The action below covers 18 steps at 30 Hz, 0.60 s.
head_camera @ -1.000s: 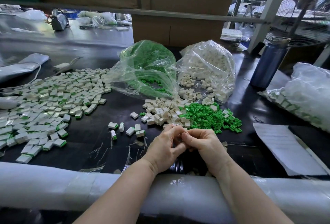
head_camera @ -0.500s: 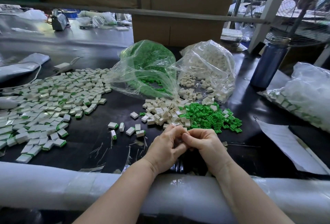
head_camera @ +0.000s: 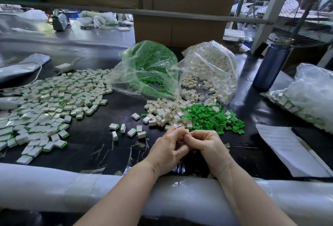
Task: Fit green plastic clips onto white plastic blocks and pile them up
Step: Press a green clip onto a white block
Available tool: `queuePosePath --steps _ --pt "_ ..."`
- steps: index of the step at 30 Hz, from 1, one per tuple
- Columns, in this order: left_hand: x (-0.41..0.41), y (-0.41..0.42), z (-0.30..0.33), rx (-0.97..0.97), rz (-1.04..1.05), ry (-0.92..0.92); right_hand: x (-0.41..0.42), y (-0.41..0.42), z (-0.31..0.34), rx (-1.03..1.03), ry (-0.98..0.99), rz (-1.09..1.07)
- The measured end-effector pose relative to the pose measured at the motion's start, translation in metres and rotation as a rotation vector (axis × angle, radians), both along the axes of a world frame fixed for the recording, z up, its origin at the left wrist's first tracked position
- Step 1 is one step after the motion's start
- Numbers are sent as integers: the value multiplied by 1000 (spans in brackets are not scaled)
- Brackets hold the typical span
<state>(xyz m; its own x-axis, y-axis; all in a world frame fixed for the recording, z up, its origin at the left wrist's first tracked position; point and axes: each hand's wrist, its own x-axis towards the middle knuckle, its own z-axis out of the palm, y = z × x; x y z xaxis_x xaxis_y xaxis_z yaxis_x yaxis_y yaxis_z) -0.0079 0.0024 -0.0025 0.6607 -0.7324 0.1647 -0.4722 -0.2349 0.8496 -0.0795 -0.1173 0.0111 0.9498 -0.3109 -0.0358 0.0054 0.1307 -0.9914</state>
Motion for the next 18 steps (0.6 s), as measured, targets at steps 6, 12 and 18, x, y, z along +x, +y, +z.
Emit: queuePosePath --steps 6,12,18 --pt "-1 0 2 -22 10 5 -1 0 0 24 -24 58" --pt "0 0 0 -28 2 7 1 -2 -2 34 -15 75" --pt "-1 -1 -1 -12 5 8 1 -2 -3 16 -1 41"
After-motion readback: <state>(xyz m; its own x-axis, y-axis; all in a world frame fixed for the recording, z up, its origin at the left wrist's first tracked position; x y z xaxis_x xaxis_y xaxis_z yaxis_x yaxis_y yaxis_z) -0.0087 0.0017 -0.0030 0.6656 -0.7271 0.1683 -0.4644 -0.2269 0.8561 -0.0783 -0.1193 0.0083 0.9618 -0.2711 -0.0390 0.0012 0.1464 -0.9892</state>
